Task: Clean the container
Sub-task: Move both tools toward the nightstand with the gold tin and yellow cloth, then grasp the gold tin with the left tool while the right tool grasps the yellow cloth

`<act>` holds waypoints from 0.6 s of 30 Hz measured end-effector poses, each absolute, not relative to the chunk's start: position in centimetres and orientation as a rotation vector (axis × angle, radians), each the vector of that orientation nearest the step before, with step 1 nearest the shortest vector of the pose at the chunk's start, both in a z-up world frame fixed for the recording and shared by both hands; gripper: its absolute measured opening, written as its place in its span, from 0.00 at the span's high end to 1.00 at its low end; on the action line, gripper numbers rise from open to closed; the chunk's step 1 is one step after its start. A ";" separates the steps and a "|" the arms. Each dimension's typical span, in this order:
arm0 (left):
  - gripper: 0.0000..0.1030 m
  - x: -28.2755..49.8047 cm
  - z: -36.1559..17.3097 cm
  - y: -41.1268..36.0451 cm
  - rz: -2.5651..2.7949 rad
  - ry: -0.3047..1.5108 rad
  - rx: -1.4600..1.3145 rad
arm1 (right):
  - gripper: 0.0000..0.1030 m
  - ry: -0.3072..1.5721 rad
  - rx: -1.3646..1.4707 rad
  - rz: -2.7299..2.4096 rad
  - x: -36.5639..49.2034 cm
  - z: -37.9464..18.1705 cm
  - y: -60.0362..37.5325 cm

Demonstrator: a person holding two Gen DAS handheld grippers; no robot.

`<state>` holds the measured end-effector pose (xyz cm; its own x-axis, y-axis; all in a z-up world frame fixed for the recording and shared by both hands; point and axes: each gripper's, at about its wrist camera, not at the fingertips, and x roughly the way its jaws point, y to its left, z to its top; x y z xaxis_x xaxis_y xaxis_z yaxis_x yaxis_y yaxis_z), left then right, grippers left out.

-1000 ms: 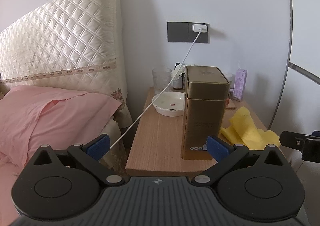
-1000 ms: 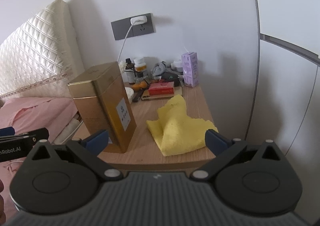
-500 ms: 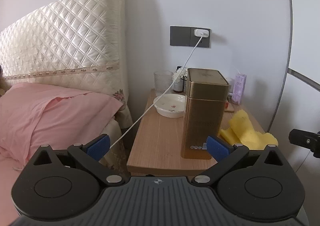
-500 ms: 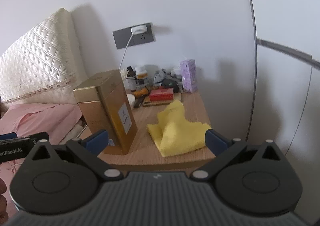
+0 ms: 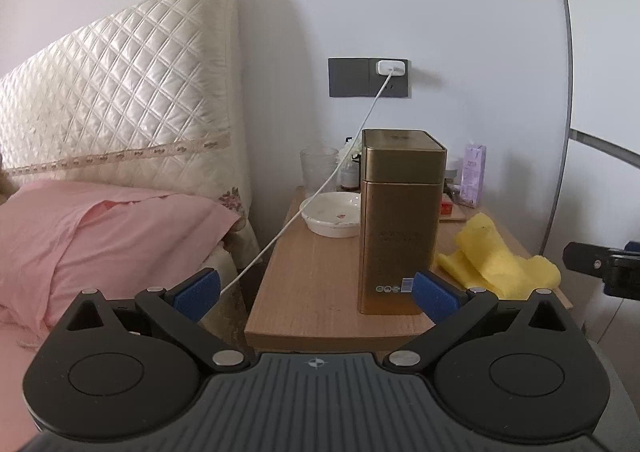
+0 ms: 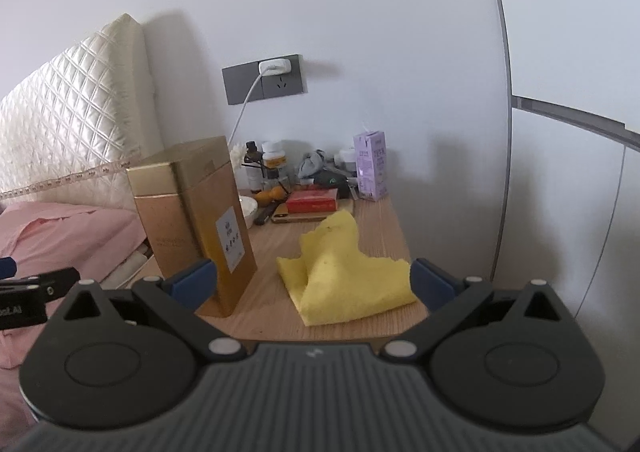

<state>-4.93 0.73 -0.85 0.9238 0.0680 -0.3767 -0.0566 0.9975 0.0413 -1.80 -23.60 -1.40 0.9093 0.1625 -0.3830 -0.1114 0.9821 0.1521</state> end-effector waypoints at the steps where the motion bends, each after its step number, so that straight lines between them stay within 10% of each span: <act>1: 0.00 -4.9 -1.0 0.9 0.055 0.383 0.024 | 0.00 0.408 0.128 0.140 -1.7 -1.6 -23.6; 18: 0.00 -5.1 -2.1 2.1 0.002 0.295 0.024 | 0.00 0.367 0.155 0.162 -0.4 -2.4 -22.6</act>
